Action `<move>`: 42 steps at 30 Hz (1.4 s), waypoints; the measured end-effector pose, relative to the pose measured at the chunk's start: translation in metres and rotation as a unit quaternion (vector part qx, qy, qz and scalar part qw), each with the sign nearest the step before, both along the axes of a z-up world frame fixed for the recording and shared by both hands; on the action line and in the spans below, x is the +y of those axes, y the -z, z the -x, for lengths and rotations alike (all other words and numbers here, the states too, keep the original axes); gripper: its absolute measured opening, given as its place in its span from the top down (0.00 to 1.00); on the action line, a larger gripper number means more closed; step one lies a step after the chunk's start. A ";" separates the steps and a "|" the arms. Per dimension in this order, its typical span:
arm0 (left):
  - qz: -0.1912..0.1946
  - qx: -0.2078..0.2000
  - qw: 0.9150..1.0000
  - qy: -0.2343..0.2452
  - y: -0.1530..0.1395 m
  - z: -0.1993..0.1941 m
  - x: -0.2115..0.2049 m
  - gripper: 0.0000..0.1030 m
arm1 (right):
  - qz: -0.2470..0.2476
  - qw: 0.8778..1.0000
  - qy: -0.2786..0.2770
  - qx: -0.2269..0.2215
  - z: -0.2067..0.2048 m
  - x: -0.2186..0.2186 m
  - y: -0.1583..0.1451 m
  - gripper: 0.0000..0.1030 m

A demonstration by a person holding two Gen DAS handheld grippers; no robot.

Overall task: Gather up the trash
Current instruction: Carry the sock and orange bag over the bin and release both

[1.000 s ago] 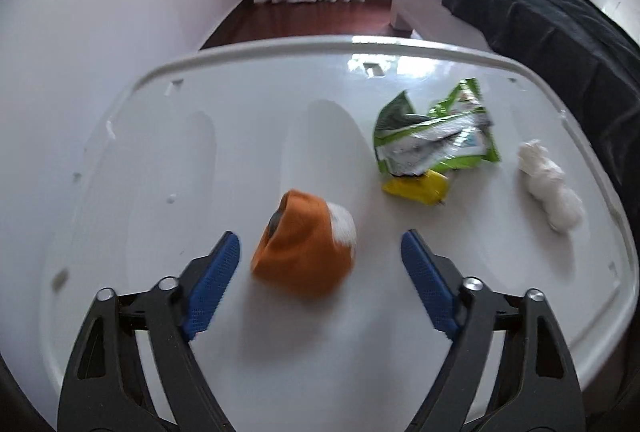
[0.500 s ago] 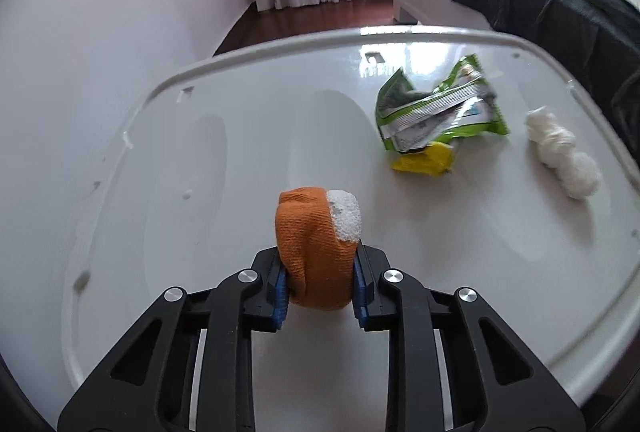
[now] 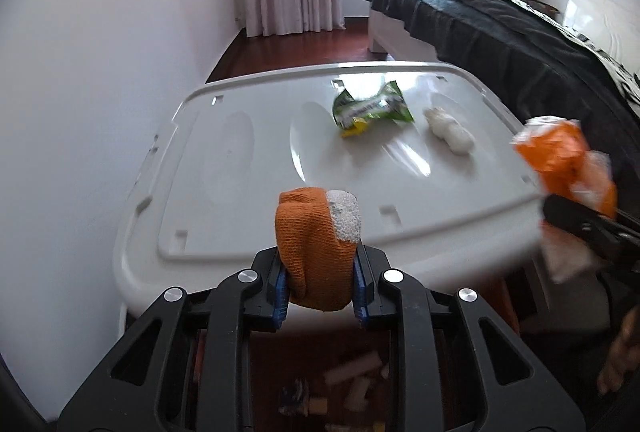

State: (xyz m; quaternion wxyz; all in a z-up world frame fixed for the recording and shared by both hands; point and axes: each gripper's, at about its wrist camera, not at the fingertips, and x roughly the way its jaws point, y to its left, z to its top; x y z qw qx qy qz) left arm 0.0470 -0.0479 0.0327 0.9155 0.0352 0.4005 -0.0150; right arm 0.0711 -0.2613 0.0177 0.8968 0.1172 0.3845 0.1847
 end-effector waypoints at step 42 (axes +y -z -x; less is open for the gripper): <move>-0.008 0.108 0.994 -0.033 0.113 0.125 0.023 0.18 | 0.032 0.989 0.017 0.144 0.097 0.024 0.104 0.32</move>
